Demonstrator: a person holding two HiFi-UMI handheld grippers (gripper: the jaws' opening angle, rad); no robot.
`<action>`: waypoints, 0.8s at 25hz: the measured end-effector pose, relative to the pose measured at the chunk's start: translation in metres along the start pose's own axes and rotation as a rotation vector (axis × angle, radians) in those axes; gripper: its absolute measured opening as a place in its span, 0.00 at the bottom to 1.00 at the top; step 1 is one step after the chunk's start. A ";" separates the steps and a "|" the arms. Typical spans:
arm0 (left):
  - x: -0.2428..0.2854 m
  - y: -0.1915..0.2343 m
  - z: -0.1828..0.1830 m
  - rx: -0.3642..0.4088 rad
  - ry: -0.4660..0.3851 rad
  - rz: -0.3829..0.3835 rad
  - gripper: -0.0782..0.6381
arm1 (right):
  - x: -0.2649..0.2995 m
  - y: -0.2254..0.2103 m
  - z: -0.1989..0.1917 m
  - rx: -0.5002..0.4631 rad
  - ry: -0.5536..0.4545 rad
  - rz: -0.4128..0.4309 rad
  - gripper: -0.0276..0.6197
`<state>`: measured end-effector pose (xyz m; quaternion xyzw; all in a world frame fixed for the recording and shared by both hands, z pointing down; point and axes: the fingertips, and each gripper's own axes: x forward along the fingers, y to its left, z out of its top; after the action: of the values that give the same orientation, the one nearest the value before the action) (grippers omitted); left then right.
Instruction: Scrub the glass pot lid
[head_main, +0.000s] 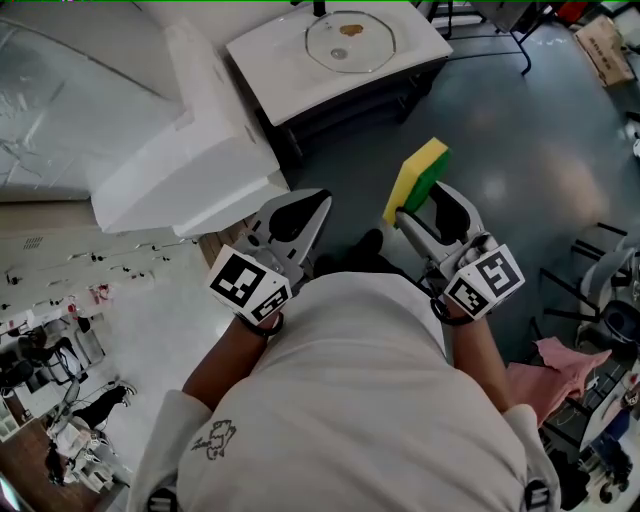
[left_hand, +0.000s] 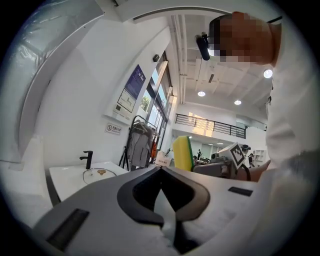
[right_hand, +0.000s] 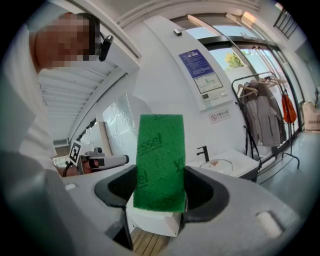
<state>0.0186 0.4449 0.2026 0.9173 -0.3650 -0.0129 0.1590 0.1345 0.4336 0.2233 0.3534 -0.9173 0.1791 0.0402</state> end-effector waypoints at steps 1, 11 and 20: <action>0.011 0.002 0.001 0.001 0.000 0.003 0.11 | 0.000 -0.011 0.003 0.001 0.002 0.001 0.49; 0.104 0.009 0.016 0.024 -0.010 0.032 0.11 | -0.014 -0.116 0.036 0.009 -0.008 -0.031 0.49; 0.156 0.016 0.013 0.038 0.036 -0.013 0.11 | -0.001 -0.163 0.044 0.042 -0.002 -0.052 0.50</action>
<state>0.1202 0.3250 0.2097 0.9226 -0.3562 0.0094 0.1480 0.2455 0.3068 0.2308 0.3779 -0.9040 0.1968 0.0367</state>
